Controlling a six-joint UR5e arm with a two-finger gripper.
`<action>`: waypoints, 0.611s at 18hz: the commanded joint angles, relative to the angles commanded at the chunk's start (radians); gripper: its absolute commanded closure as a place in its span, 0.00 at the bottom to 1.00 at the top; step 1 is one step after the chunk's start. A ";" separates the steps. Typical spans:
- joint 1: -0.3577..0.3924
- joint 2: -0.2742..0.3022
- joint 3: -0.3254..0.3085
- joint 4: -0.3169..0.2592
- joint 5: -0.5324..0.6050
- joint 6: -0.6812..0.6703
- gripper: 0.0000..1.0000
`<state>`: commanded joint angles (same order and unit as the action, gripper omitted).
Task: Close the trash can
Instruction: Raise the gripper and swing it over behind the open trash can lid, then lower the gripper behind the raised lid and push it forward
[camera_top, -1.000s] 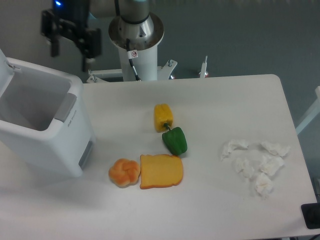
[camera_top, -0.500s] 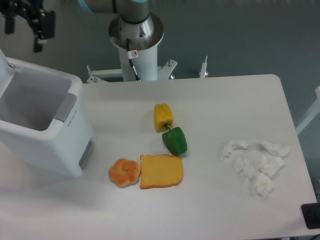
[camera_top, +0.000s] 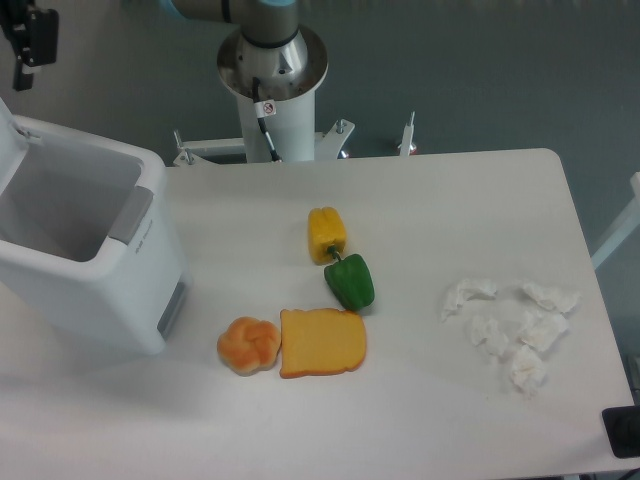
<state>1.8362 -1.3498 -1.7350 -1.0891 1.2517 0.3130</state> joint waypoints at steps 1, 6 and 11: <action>0.000 -0.003 0.003 0.002 0.000 -0.008 0.00; 0.000 -0.005 0.012 0.002 0.003 -0.020 0.00; 0.005 -0.008 0.018 0.028 0.009 -0.031 0.00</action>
<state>1.8408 -1.3576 -1.7166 -1.0615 1.2609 0.2823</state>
